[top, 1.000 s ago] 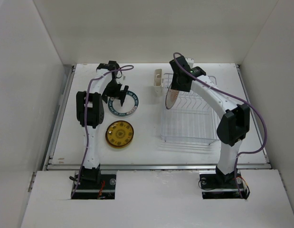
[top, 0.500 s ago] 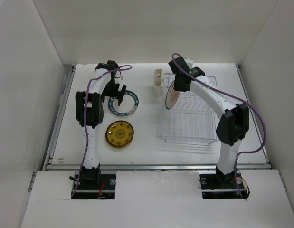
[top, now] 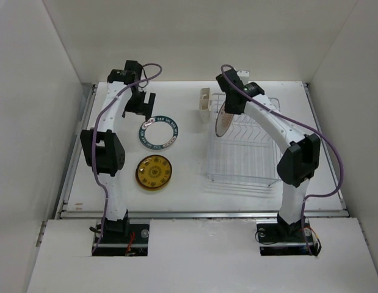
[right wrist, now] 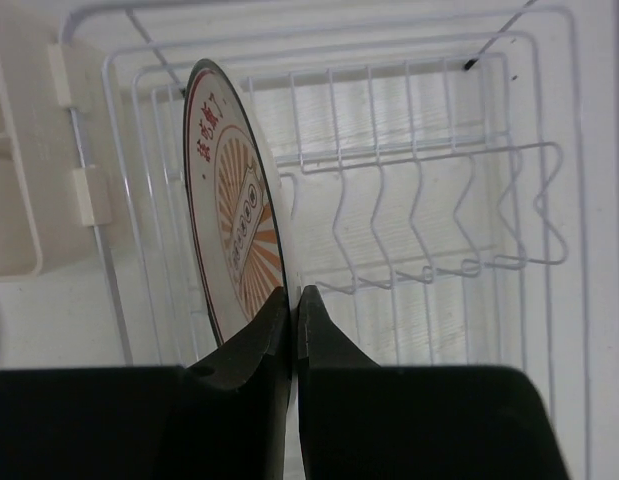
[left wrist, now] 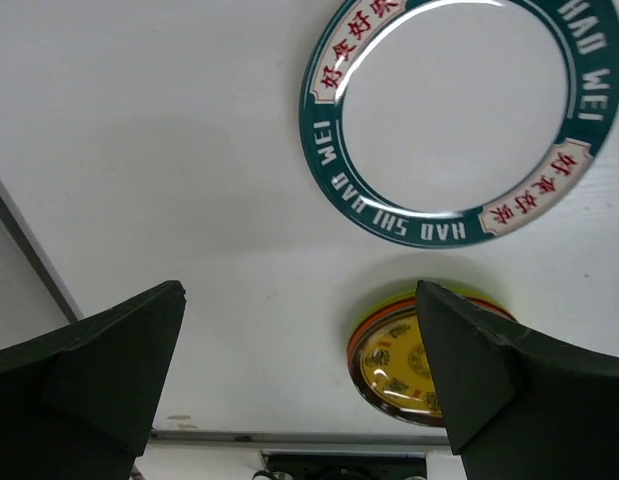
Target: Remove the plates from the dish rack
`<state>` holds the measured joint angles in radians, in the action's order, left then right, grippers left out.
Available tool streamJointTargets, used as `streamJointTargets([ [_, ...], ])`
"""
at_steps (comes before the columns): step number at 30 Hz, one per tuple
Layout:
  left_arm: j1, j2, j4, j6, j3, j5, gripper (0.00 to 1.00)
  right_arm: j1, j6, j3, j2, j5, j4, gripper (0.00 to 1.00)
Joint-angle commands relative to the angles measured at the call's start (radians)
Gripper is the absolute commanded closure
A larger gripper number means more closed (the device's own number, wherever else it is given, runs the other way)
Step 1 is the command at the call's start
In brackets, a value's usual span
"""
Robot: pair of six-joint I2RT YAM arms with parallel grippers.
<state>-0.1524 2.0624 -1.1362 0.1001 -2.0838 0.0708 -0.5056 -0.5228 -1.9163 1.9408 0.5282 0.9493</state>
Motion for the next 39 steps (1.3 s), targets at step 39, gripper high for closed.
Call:
streamJointTargets([
  [39, 0.111, -0.127, 0.075, 0.130, 0.194, -0.701, 0.32, -0.070, 0.101, 0.103, 0.017, -1.074, -0.741, 1.00],
])
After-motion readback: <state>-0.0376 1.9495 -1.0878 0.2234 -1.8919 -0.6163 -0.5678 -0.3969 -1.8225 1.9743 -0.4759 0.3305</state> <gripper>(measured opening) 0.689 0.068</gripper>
